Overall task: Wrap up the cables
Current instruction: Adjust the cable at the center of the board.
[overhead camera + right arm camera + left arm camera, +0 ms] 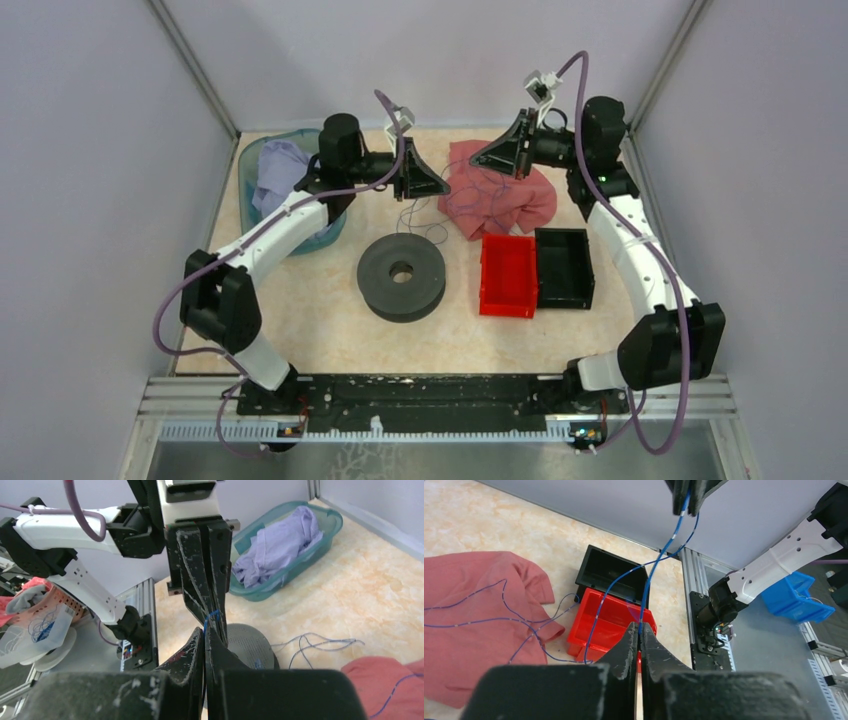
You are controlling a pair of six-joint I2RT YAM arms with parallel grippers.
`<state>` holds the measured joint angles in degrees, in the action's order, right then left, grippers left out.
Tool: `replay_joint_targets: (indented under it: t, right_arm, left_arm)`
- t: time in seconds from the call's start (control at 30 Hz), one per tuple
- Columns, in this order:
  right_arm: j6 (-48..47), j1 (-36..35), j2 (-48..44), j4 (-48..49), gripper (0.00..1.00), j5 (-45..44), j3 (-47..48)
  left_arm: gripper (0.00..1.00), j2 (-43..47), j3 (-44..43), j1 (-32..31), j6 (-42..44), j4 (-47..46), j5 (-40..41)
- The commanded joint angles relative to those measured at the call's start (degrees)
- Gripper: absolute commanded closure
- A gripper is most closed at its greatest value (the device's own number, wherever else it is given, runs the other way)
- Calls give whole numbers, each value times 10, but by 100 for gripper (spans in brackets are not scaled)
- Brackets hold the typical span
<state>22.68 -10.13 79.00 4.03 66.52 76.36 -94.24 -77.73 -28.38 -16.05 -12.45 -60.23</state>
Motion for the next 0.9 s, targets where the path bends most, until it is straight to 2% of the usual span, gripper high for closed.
replay_joint_targets:
  t: [0.0, 0.1, 0.17, 0.27, 0.33, 0.43, 0.5, 0.63, 0.87]
  right_arm:
    - [-42, -5, -17, -11, 100, -17, -2]
    - [-142, -5, -19, -112, 100, -65, 17]
    - [-239, -5, -21, -183, 89, -94, 35]
    - [-316, -8, -25, -245, 67, -108, 54]
    - [-347, -16, -23, -274, 55, -105, 67]
    - [-373, -43, -20, -298, 42, -109, 76]
    - [-368, -55, -15, -289, 36, -104, 76]
    - [-341, -74, -1, -255, 35, -101, 74]
    - [-290, -78, 13, -208, 47, -72, 79]
  left_arm:
    - [100, 0, 0, -2, -5, -25, -25]
    - [100, 10, -30, -2, 88, 74, -10]
    - [100, 15, -65, -2, 156, 177, 17]
    - [100, 10, -120, -3, 237, 325, 47]
    - [100, -3, -162, -3, 274, 408, 63]
    - [100, -25, -222, -4, 318, 511, 85]
    - [100, -33, -246, -6, 333, 544, 96]
    - [100, -28, -243, -8, 346, 554, 90]
    - [100, -24, -236, -12, 349, 555, 87]
